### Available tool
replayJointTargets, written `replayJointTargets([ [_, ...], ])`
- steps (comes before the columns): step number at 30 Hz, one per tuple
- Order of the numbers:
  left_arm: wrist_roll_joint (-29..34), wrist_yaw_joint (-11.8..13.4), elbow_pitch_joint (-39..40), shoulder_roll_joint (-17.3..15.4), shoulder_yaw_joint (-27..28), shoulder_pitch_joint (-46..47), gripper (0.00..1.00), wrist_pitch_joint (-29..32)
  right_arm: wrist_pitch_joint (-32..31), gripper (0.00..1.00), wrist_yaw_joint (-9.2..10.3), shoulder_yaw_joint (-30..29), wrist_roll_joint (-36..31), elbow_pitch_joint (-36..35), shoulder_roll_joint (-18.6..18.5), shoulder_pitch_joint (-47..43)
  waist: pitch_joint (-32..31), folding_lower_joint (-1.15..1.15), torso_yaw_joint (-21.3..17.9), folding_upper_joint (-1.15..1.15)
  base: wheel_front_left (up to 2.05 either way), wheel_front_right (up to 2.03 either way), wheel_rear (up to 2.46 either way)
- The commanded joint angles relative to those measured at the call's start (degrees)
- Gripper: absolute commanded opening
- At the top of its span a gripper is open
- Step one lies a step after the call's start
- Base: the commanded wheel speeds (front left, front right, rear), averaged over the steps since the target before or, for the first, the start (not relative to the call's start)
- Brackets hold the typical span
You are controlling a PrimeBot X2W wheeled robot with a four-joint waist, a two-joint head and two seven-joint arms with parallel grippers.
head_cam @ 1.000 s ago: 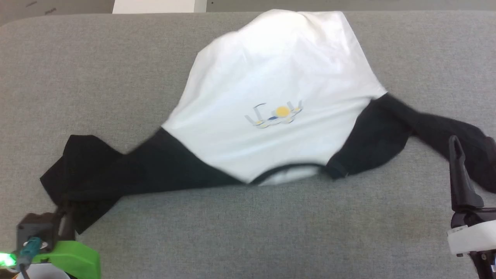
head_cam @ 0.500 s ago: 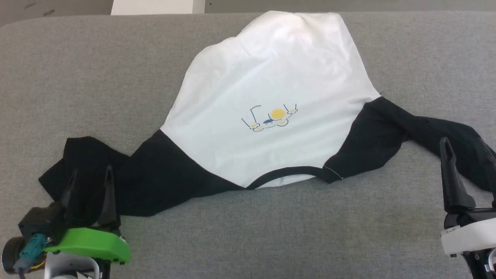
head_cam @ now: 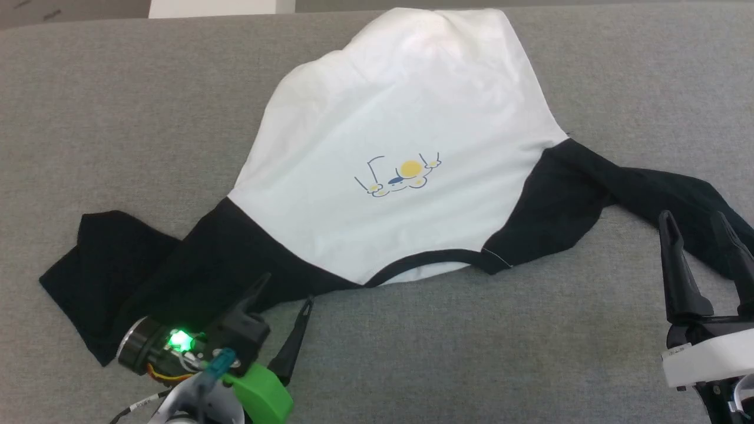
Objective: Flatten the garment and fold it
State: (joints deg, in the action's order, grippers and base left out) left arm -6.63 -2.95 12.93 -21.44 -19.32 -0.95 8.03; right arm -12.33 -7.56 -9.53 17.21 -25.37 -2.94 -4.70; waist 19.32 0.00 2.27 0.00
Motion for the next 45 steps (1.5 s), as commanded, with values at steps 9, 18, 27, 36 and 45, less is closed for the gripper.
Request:
replayJointTargets([
  [9,2.6,-1.8,-11.9,-1.5,-2.9,6.1,1.0,1.3,0.6,1.0,0.08,0.2,0.0,0.2,0.1,1.1,1.8,0.0,-1.9,0.0,0.0,0.0,0.0],
  [18,1.5,2.3,-14.5,0.8,0.2,9.3,0.0,-5.2,0.6,1.0,0.08,0.2,0.0,0.5,0.1,1.5,1.7,0.0,-2.2,0.0,0.0,0.0,0.0],
  [27,-0.5,7.5,-8.1,0.9,4.8,5.1,0.0,-8.5,-7.0,1.0,0.08,2.1,0.6,1.2,0.1,1.3,0.9,0.0,-0.6,0.0,0.0,0.0,0.0],
  [36,-0.6,7.3,-5.2,1.8,2.9,5.8,0.0,-8.3,-13.5,1.0,0.08,6.8,2.3,7.1,0.1,5.0,3.6,0.0,2.2,0.0,0.0,0.0,0.0],
  [45,-0.4,6.6,-6.7,3.6,0.5,9.0,0.0,-8.9,-16.8,1.0,0.08,6.3,1.3,15.9,0.1,10.1,5.9,0.0,4.5,0.0,0.0,0.0,0.0],
])
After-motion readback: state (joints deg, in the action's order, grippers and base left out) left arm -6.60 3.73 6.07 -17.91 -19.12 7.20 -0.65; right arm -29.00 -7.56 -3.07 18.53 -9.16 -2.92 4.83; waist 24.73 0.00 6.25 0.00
